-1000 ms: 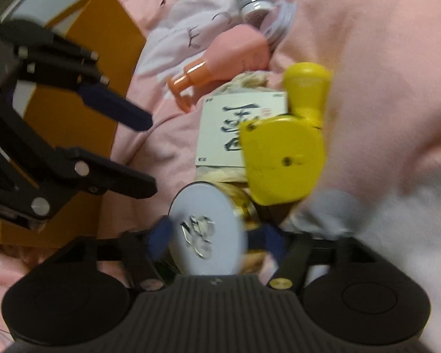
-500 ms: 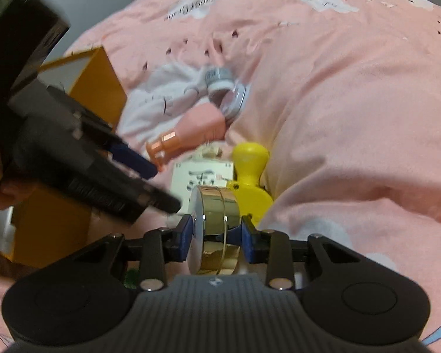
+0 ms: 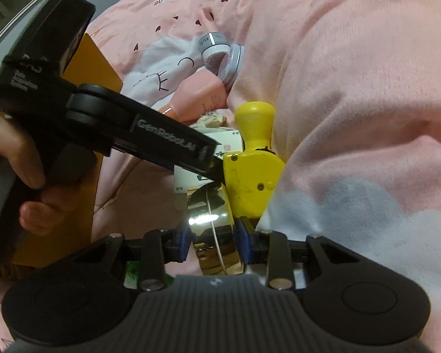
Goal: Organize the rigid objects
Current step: 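Grasp the white calligraphy card with the left tool while the right tool holds the compact, then carry the card and compact into the box with both tools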
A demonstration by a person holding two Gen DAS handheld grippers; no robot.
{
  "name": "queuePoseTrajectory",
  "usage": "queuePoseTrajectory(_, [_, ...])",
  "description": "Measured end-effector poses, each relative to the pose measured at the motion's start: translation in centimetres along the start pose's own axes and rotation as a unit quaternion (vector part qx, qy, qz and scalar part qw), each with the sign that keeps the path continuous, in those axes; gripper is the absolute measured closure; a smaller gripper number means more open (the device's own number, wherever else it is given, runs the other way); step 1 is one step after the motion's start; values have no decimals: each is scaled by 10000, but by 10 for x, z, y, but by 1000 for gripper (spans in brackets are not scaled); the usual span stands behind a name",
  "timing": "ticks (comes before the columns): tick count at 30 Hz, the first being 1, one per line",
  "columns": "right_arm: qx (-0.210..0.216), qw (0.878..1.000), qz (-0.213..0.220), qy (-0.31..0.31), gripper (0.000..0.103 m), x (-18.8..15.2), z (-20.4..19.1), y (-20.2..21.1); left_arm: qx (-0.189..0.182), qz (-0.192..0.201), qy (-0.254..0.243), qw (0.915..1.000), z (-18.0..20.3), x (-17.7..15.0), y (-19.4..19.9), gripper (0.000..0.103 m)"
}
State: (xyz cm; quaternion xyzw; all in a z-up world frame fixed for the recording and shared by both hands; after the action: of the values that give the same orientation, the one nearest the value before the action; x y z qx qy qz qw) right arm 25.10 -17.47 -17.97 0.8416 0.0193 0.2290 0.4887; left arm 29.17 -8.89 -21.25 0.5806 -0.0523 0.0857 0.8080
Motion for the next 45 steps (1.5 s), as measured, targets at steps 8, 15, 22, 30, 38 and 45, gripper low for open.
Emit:
queuePoseTrajectory(8, [-64,9999,43,-108,71,-6,0,11,-169,598,-865,9943,6,-20,42,60])
queuePoseTrajectory(15, [-154,9985,188,-488,69,-12,5,16,-400,1096,-1441,9827,20,-31,62,61])
queuePoseTrajectory(22, [-31,9967,349,-732,70,-13,8,12,-559,975,-832,9902,28,-13,50,62])
queuePoseTrajectory(30, [97,9961,433,-769,69,-13,8,9,-422,950,-609,9927,24,-15,43,67])
queuePoseTrajectory(38, [49,9971,523,-548,72,-15,-3,19,-312,1173,-682,9903,17,-22,74,73])
queuePoseTrajectory(45, [-32,9967,716,-375,75,-11,-20,38,-240,1390,-711,9874,6,-33,104,73])
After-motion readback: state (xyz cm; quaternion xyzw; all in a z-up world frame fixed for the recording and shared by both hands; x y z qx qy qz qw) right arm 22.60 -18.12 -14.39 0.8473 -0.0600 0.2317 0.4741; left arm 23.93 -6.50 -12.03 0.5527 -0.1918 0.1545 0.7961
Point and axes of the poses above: each gripper's, at about its wrist camera, not at the fingertips, and y roughly against the way its jaws point, z to its right, x to its top, the point moved 8 cm from there along -y, roughly the way its jaws point, and after that the axes turned 2 degrees about x, right-handed, at the moved point
